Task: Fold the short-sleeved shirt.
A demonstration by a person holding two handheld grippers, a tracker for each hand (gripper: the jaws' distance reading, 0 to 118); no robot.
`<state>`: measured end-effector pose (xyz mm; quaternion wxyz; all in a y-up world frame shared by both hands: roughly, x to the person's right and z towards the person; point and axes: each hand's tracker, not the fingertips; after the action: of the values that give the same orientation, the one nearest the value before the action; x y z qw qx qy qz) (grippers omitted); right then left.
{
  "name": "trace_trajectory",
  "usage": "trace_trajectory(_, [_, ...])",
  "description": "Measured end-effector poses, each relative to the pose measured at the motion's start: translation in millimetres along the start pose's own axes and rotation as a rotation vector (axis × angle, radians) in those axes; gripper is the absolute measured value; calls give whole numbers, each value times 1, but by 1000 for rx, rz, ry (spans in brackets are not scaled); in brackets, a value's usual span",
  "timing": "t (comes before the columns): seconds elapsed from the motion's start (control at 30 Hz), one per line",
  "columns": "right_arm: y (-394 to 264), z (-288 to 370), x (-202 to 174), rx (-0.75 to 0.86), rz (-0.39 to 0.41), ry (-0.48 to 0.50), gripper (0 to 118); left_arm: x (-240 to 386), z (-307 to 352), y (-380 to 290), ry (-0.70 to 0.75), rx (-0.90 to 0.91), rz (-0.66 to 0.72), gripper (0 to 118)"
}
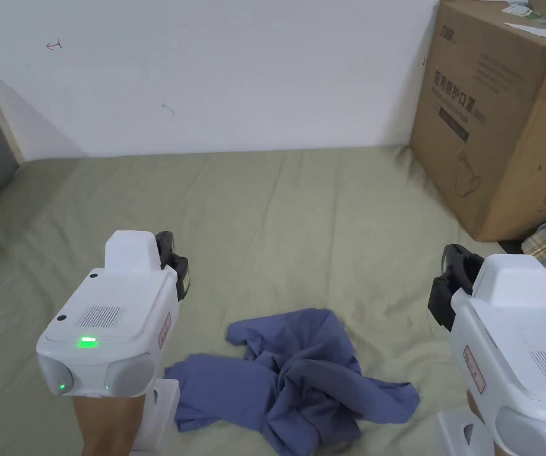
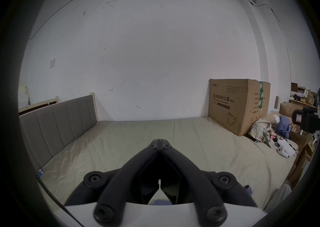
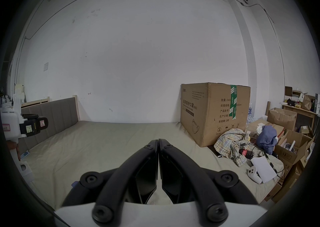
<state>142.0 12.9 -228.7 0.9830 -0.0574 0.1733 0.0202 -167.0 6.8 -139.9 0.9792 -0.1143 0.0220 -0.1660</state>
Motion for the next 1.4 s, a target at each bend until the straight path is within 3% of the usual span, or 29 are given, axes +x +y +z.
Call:
trace_trajectory(0.1, [-1, -2, 1, -2, 1, 2, 1, 0, -1, -3, 0, -6, -12, 0])
trace_trajectory(0.13, [-2, -2, 2, -3, 1, 3, 1, 1, -1, -1, -52, 47, 275, 0])
trace_trajectory(0.4, [-10, -10, 5, -30, 1, 7, 1, -15, -40, -48, -134, -295, 294, 0])
trace_trajectory(0.67, [-21, -20, 7, -76, 13, 10, 1, -36, -99, -134, -213, -633, 419, 0])
trace_trajectory(0.73, [-24, -22, 8, -86, 18, 8, 1, -38, -108, -148, -226, -684, 433, 14])
trace_trajectory(0.77, [-26, -23, 8, -93, 20, 6, 1, -39, -115, -153, -236, -721, 440, 32])
trace_trajectory(0.8, [-27, -25, 9, -101, 21, 3, 1, -40, -121, -157, -236, -758, 451, 64])
trace_trajectory(0.83, [-29, -26, 9, -109, 20, 1, 1, -39, -125, -161, -231, -783, 462, 85])
trace_trajectory(0.87, [-31, -29, 10, -118, 19, -3, 1, -37, -130, -165, -225, -816, 466, 101])
trace_trajectory(0.9, [-30, -27, 10, -128, 19, -5, 1, -35, -134, -169, -225, -823, 468, 110])
trace_trajectory(1.0, [-41, -26, 10, -148, 17, -13, 1, -26, -140, -181, -203, -871, 455, 109])
trace_trajectory(1.03, [-42, -26, 10, -153, 15, -15, 1, -23, -143, -186, -198, -900, 443, 103])
trace_trajectory(1.1, [-45, -28, 12, -165, 14, -20, 1, -17, -145, -195, -193, -940, 426, 75])
trace_trajectory(1.2, [-51, -30, 14, -183, 15, -23, 1, -10, -145, -201, -215, -939, 444, 63])
trace_trajectory(1.23, [-52, -31, 15, -189, 14, -23, 1, -10, -142, -198, -215, -933, 442, 54])
trace_trajectory(1.27, [-54, -31, 15, -196, 13, -24, 1, -11, -143, -197, -219, -933, 446, 38])
trace_trajectory(1.3, [-57, -32, 16, -206, 11, -26, 1, -13, -142, -193, -226, -923, 460, 9])
trace_trajectory(1.4, [-64, -36, 17, -251, 15, -30, 1, -11, -134, -182, -253, -870, 498, 6])
